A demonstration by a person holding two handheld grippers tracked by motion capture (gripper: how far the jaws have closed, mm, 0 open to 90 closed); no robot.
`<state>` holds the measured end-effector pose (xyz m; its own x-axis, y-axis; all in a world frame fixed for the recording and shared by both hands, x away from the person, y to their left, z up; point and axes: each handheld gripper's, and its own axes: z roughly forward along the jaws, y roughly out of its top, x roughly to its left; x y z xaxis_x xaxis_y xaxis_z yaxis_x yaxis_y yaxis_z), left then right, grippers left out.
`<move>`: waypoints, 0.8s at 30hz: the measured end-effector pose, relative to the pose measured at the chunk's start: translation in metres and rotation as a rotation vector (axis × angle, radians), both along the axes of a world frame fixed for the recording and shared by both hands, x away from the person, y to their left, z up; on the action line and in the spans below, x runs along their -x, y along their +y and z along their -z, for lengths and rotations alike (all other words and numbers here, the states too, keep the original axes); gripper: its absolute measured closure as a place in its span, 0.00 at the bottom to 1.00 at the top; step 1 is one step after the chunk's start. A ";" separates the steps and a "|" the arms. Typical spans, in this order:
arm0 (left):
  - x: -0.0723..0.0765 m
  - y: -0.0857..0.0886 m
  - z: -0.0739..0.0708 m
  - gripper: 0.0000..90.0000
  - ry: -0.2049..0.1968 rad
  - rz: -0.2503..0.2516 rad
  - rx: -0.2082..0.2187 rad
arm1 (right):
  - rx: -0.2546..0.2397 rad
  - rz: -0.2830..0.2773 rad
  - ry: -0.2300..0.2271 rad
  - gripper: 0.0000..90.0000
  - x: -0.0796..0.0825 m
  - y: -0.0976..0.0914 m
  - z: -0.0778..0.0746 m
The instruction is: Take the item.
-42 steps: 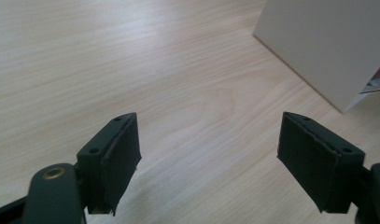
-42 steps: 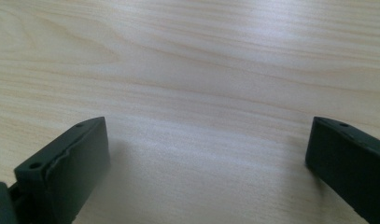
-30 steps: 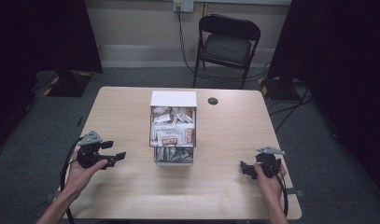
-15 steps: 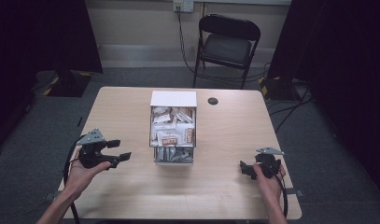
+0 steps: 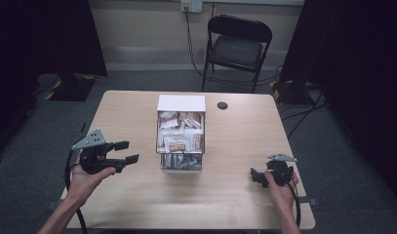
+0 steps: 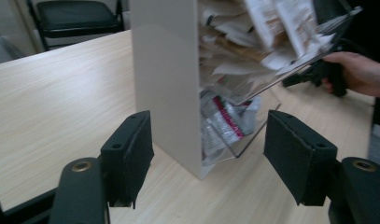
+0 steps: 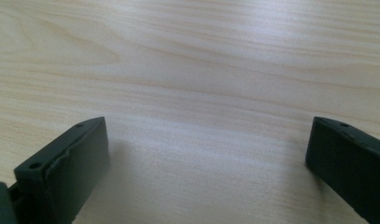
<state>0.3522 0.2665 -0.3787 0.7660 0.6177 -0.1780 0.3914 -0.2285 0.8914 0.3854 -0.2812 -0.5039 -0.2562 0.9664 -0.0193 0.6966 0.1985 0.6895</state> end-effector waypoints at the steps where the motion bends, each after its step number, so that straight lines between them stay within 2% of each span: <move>1: 0.000 -0.001 -0.003 0.36 -0.004 0.011 -0.001 | 0.000 -0.001 0.000 0.00 0.000 0.000 0.000; 6: 0.003 -0.003 -0.018 0.37 -0.034 0.044 0.016 | 0.000 -0.002 0.001 0.00 0.000 0.000 0.000; 11: 0.004 -0.002 -0.032 0.39 -0.070 0.051 0.028 | 0.000 -0.003 0.001 0.00 0.000 0.000 0.000; 14: 0.003 -0.004 -0.038 0.40 -0.078 0.060 0.035 | 0.000 -0.003 0.001 0.00 0.000 0.000 0.000; 19: 0.001 -0.011 -0.044 0.41 -0.083 0.082 0.042 | 0.000 -0.004 0.001 0.00 0.000 0.000 0.000; 20: 0.000 -0.016 -0.049 0.41 -0.092 0.096 0.031 | 0.000 -0.004 0.001 0.00 0.000 0.000 0.000; 24: -0.005 -0.024 -0.058 0.43 -0.105 0.118 0.047 | 0.000 -0.004 0.001 0.00 0.000 0.000 0.000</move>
<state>0.3573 0.2425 -0.3205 0.8489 0.5149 -0.1193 0.2678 -0.2244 0.9370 0.3858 -0.2814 -0.5038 -0.2597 0.9655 -0.0189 0.6963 0.2007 0.6891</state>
